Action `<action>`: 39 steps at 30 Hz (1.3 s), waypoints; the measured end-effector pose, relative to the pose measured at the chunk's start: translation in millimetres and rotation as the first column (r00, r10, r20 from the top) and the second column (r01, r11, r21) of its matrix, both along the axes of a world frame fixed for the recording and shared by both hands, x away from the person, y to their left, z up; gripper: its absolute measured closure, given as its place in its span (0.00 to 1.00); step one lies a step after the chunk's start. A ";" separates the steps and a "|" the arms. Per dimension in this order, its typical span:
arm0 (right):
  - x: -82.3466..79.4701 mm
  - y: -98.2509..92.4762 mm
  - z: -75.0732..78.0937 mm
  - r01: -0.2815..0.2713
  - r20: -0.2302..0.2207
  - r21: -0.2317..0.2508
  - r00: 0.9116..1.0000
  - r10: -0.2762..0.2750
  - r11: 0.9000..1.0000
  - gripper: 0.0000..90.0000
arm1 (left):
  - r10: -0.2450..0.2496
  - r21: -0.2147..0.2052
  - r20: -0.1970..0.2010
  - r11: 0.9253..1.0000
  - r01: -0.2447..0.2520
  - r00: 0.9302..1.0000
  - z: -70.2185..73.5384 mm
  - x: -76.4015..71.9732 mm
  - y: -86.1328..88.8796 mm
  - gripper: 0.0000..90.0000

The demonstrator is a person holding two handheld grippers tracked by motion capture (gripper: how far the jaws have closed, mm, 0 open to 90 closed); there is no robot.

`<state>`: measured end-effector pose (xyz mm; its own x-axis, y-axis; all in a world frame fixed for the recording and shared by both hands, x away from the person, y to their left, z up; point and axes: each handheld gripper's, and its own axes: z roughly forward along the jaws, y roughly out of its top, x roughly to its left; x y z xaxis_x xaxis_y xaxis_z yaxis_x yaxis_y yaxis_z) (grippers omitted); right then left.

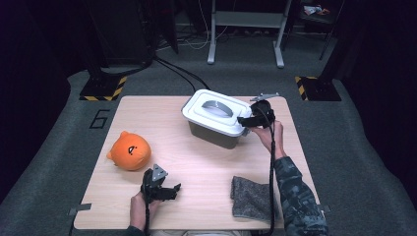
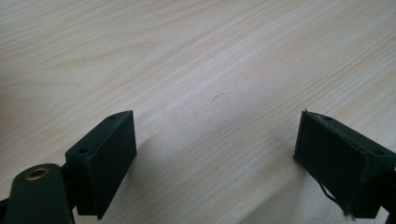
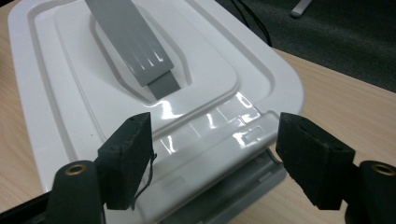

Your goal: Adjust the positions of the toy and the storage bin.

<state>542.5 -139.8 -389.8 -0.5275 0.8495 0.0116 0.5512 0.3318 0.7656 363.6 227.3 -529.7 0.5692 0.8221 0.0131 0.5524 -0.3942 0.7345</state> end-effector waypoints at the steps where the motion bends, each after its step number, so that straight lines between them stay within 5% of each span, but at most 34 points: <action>1: 1.5 2.7 0.1 -0.014 -0.002 -0.004 1.000 0.014 1.000 0.29 | 0.000 0.001 0.002 1.000 0.000 1.000 0.0 0.1 0.0 0.14; 23: 27.0 39.4 0.5 -0.160 -0.019 0.004 0.987 0.160 0.987 0.65 | 0.006 0.002 0.008 1.000 -0.006 1.000 -0.4 -0.1 -0.4 0.14; 39: 11.5 41.8 1.7 -0.156 -0.017 -0.022 0.988 0.156 0.987 0.69 | 0.006 0.000 0.007 1.000 -0.006 1.000 -0.5 -0.1 -0.4 0.14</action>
<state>554.0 -97.9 -388.1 -0.6537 0.7567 0.0020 0.5027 0.4323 0.7486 363.5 226.8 -530.2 0.5642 0.8255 0.0167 0.5499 -0.3908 0.7381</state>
